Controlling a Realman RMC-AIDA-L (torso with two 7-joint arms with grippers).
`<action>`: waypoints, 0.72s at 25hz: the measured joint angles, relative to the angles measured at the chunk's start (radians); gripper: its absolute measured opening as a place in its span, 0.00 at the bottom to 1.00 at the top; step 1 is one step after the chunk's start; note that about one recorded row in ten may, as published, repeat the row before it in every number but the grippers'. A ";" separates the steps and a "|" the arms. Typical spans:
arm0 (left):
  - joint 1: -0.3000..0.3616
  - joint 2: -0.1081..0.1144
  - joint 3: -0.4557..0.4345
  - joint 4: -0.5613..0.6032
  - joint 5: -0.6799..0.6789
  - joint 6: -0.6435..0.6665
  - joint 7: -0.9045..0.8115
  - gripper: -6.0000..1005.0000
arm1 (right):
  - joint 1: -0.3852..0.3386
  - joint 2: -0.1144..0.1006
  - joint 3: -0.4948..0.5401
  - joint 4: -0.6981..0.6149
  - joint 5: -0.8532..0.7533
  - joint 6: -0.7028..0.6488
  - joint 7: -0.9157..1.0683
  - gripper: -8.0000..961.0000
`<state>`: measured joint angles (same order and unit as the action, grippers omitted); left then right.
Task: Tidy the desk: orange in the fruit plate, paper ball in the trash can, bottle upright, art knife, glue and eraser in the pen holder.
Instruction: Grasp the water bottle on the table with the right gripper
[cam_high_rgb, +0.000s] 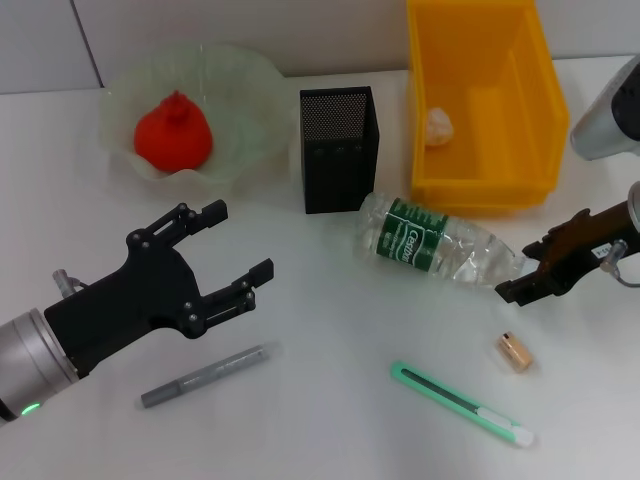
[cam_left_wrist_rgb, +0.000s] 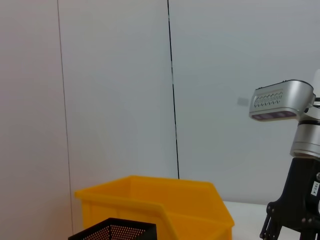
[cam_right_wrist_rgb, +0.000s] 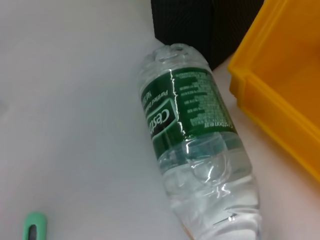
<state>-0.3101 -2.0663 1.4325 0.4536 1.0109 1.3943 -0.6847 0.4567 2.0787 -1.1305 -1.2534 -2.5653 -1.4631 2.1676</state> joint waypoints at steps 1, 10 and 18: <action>0.001 0.000 0.000 0.000 0.000 0.000 0.000 0.81 | 0.003 0.000 0.000 0.005 -0.003 0.002 0.000 0.74; 0.002 0.000 0.000 -0.010 0.000 0.000 0.001 0.81 | 0.016 0.002 0.000 0.038 -0.017 0.020 -0.001 0.62; 0.002 0.000 -0.002 -0.010 0.000 0.000 0.001 0.81 | 0.021 0.003 -0.004 0.055 -0.017 0.033 -0.003 0.55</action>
<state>-0.3082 -2.0663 1.4308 0.4433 1.0109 1.3944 -0.6840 0.4779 2.0816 -1.1341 -1.1986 -2.5818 -1.4299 2.1646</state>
